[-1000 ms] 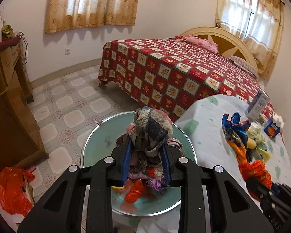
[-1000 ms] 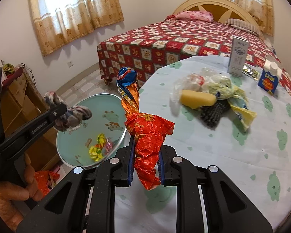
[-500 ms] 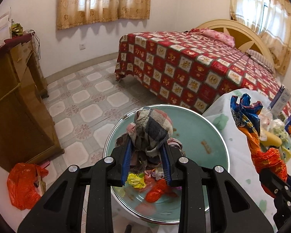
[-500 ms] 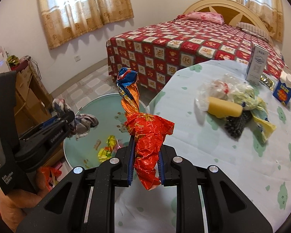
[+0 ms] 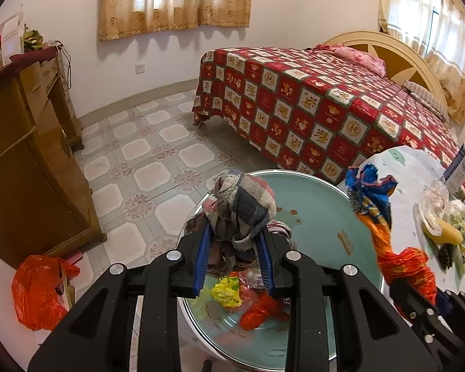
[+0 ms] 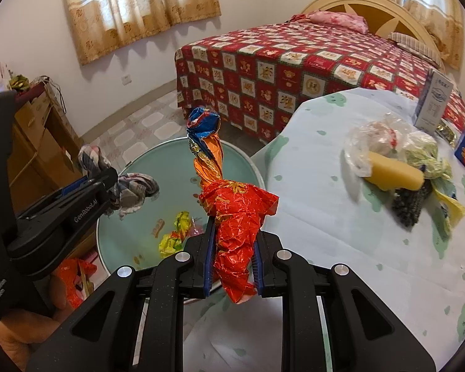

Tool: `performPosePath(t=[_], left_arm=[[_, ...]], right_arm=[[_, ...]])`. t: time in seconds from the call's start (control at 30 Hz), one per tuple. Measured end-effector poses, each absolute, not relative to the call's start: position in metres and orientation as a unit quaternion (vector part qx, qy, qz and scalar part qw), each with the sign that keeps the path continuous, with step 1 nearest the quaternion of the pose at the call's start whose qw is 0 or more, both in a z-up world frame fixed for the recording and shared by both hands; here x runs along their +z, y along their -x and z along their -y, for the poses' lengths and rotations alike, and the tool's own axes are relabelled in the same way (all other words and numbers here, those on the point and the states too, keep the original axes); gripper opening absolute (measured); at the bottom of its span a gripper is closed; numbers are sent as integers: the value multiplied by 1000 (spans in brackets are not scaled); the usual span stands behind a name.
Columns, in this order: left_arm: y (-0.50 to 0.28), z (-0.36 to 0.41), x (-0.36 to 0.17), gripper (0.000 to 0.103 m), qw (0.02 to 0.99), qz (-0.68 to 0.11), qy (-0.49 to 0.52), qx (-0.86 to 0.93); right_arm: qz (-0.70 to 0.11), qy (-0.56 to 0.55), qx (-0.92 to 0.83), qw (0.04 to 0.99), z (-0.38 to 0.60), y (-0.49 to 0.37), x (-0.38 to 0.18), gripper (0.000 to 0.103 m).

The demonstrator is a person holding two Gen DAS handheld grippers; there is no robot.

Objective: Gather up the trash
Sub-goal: 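Open the right tool then the left tool to drop both items into the bucket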

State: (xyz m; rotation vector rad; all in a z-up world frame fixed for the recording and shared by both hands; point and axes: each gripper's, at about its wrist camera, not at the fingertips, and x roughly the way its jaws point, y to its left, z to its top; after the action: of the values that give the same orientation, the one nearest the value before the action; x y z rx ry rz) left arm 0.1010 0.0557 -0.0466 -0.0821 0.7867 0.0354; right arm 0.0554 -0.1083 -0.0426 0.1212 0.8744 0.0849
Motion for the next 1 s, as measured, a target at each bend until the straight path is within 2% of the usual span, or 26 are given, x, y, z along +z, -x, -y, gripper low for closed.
performPosePath(t=[0.4, 0.57, 1.0], left_arm=[[-108, -60, -53, 28, 917, -396, 46, 19], [-108, -59, -53, 28, 917, -396, 46, 20], [-109, -57, -54, 29, 919, -393, 26, 23]], right_arm=[[-440, -55, 55, 895, 100, -78, -61, 22], [-440, -57, 73, 893, 99, -84, -65, 29], [-412, -79, 26, 907, 118, -61, -51, 30]])
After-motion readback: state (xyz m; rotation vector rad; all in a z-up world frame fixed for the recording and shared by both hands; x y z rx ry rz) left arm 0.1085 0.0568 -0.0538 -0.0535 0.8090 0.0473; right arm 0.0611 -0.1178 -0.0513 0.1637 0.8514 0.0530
